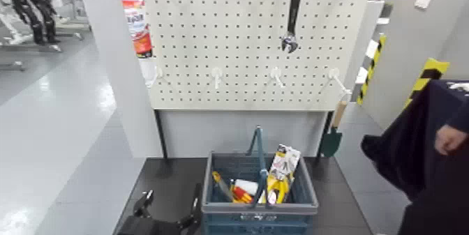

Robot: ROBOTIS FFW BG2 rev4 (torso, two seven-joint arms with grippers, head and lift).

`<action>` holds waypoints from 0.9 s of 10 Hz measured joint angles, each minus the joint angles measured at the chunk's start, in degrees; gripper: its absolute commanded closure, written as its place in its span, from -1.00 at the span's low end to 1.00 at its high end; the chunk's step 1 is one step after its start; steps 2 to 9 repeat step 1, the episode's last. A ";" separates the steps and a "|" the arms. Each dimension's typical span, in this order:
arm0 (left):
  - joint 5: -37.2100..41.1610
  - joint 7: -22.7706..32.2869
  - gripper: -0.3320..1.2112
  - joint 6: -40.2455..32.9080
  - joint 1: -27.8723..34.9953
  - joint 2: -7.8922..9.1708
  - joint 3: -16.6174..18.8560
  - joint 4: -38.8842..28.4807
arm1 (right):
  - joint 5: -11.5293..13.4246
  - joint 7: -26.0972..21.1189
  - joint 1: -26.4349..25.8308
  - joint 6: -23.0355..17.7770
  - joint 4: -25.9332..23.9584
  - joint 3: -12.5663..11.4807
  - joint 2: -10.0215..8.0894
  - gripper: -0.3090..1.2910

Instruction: Put the yellow pliers into the crate.

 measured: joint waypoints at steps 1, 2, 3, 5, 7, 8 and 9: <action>0.00 0.00 -0.29 0.00 0.01 0.03 0.00 0.00 | 0.50 -0.63 -0.01 0.62 -0.50 -0.03 0.05 -0.59; 0.00 0.00 -0.29 0.00 0.01 0.03 0.00 0.00 | 0.50 -0.63 -0.01 0.62 -0.50 -0.03 0.05 -0.59; 0.00 0.00 -0.29 0.00 0.01 0.03 0.00 0.00 | 0.50 -0.63 -0.01 0.62 -0.50 -0.03 0.05 -0.59; 0.00 0.00 -0.29 0.00 0.01 0.03 0.00 0.00 | 0.50 -0.63 -0.01 0.62 -0.50 -0.03 0.05 -0.59; 0.00 0.00 -0.29 0.00 0.01 0.03 0.00 0.00 | 0.50 -0.63 -0.01 0.62 -0.50 -0.03 0.05 -0.59; 0.00 0.00 -0.29 0.00 0.01 0.03 0.00 0.00 | 0.50 -0.63 -0.01 0.62 -0.50 -0.03 0.05 -0.59; 0.00 0.00 -0.29 0.00 0.01 0.03 0.00 0.00 | 0.50 -0.63 -0.01 0.62 -0.50 -0.03 0.05 -0.59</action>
